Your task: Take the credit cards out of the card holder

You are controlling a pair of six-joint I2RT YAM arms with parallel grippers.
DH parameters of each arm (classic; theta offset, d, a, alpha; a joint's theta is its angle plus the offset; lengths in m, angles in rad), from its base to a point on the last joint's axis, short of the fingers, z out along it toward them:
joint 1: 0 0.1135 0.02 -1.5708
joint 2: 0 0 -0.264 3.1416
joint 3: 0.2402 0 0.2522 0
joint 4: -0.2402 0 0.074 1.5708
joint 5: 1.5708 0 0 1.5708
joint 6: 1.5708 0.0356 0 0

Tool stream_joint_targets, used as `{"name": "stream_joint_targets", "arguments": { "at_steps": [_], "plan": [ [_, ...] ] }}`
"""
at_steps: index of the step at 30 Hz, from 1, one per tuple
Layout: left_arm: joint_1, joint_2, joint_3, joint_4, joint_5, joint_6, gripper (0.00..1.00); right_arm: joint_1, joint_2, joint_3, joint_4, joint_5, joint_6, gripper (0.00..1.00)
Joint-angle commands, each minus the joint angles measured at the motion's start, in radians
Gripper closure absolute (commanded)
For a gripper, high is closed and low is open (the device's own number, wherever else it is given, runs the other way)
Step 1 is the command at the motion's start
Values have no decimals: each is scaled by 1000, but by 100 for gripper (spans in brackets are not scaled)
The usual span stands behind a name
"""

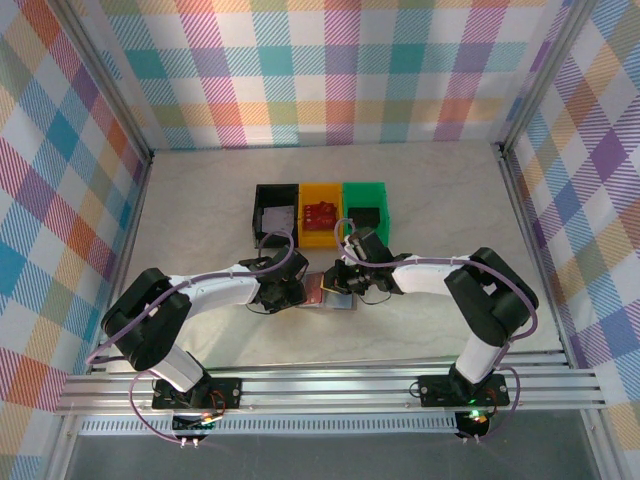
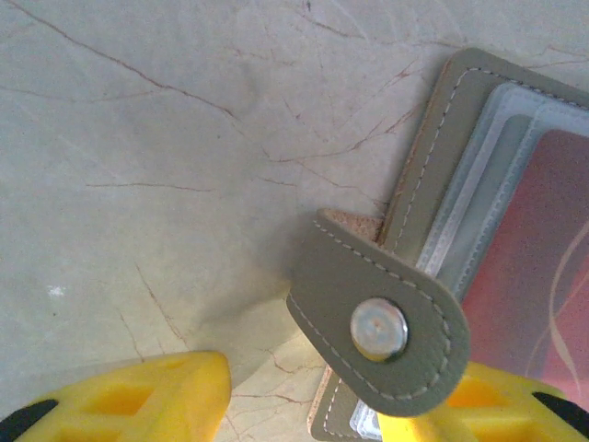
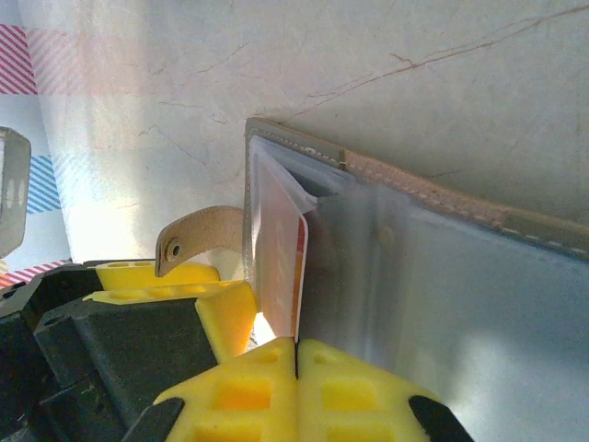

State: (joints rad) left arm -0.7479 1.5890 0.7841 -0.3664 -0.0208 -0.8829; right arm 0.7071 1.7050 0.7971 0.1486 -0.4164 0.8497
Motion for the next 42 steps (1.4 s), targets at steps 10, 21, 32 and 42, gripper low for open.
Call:
{"name": "stream_joint_targets", "arguments": {
  "at_steps": [10, 21, 32, 42],
  "plan": [
    [-37, 146, -59, 126, 152, -21, 51, -4, -39, -4, -66, 22, -38, 100],
    [-36, 157, -60, 135, 160, -23, 51, -20, -70, -18, -77, 27, -48, 100],
    [-37, 161, -65, 149, 167, -31, 51, -33, -101, -34, -92, 30, -58, 100],
    [-39, 150, -62, 144, 169, -30, 51, -69, -142, -64, -110, 20, -74, 100]
  ]
}}
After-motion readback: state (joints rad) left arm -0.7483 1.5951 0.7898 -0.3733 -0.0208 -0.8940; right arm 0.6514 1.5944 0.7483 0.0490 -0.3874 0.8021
